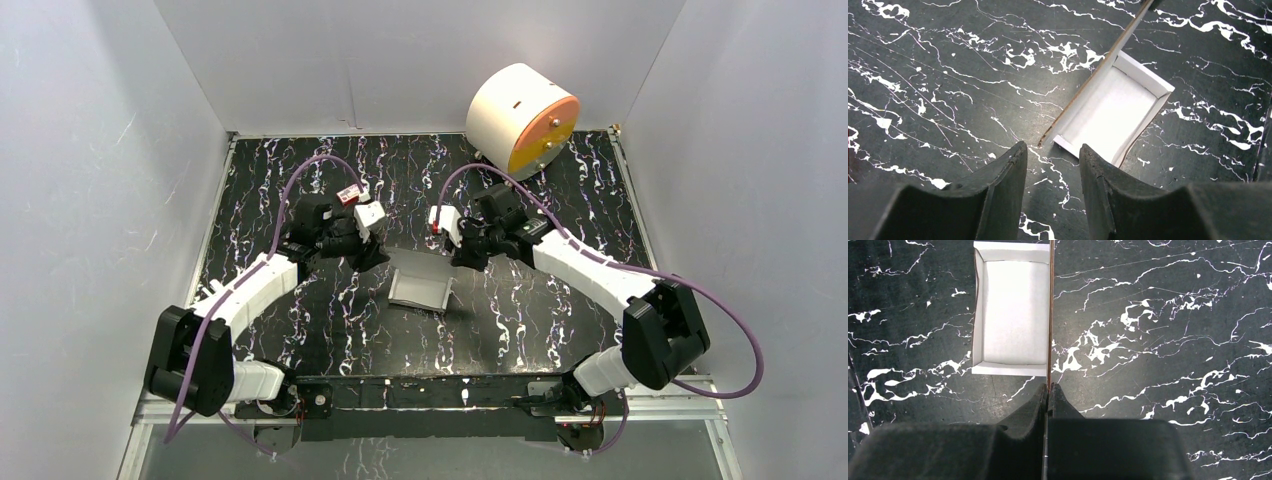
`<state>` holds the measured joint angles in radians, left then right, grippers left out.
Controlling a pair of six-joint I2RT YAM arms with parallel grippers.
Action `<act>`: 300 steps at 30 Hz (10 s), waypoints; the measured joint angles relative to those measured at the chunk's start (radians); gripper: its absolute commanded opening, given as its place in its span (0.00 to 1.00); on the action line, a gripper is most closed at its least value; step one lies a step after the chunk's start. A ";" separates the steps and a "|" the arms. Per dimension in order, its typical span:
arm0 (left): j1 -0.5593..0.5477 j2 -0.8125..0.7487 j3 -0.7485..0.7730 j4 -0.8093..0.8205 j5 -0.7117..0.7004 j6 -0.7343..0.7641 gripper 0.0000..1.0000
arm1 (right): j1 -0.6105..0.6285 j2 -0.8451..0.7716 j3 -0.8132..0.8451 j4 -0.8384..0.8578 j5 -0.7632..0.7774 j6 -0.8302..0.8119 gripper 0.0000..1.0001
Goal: Fold the paper box
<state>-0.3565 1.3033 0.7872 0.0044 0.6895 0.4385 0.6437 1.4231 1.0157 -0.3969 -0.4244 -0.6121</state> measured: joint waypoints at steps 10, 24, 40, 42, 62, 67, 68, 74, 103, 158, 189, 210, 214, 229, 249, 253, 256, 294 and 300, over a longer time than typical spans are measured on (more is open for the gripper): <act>0.027 0.071 -0.012 0.050 0.093 0.058 0.35 | -0.007 0.019 0.028 -0.028 -0.011 -0.032 0.05; 0.034 0.140 0.018 0.070 0.187 0.058 0.20 | -0.008 0.021 0.029 -0.042 -0.025 -0.033 0.05; 0.034 0.154 0.054 0.032 0.224 0.042 0.00 | -0.009 0.024 0.029 -0.037 -0.012 -0.012 0.03; 0.030 0.146 0.053 0.047 0.206 0.011 0.00 | -0.008 0.024 0.029 -0.022 0.014 0.016 0.03; -0.208 0.035 0.023 0.186 -0.447 -0.344 0.00 | 0.116 0.021 0.027 0.137 0.618 0.521 0.01; -0.268 0.035 0.018 0.197 -0.599 -0.462 0.00 | 0.147 0.048 0.028 0.145 0.753 0.701 0.01; -0.280 0.035 0.015 0.202 -0.628 -0.488 0.00 | 0.152 0.053 0.028 0.145 0.779 0.738 0.01; -0.370 0.042 0.009 0.218 -0.851 -0.628 0.00 | 0.177 0.092 0.064 0.125 0.911 0.927 0.04; -0.543 0.192 -0.004 0.393 -1.456 -0.712 0.13 | 0.266 0.191 0.142 0.071 1.164 1.237 0.28; 0.061 0.328 -0.085 0.606 0.060 -0.222 0.51 | -0.193 0.040 -0.212 0.454 -0.038 0.133 0.47; 0.075 0.472 0.086 0.470 0.264 -0.151 0.04 | -0.205 0.153 -0.131 0.443 -0.159 0.113 0.03; -0.107 0.344 -0.003 0.490 -0.226 -0.378 0.00 | -0.085 0.152 -0.101 0.452 0.332 0.381 0.02; -0.163 0.323 -0.003 0.473 -0.364 -0.438 0.00 | -0.034 0.145 -0.101 0.450 0.479 0.425 0.01; -0.219 0.257 -0.080 0.520 -0.738 -0.745 0.00 | 0.107 0.140 -0.117 0.514 0.675 0.542 0.01; -0.064 0.160 -0.170 0.619 -0.378 -0.516 0.38 | 0.088 0.109 -0.146 0.523 0.485 0.372 0.01; 0.006 0.144 -0.189 0.647 -0.210 -0.431 0.45 | 0.067 0.105 -0.146 0.506 0.393 0.322 0.01; 0.045 0.144 -0.194 0.648 -0.104 -0.385 0.47 | 0.056 0.105 -0.146 0.501 0.348 0.301 0.01; 0.171 0.441 -0.034 0.610 0.377 0.039 0.16 | 0.040 0.118 -0.115 0.409 0.160 0.150 0.01; 0.181 0.444 -0.025 0.584 0.409 0.044 0.00 | 0.038 0.123 -0.106 0.397 0.167 0.148 0.01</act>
<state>-0.1757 1.7473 0.7620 0.5888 1.0981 0.4828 0.6819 1.5463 0.9092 0.0006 -0.2577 -0.4641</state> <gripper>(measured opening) 0.066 0.100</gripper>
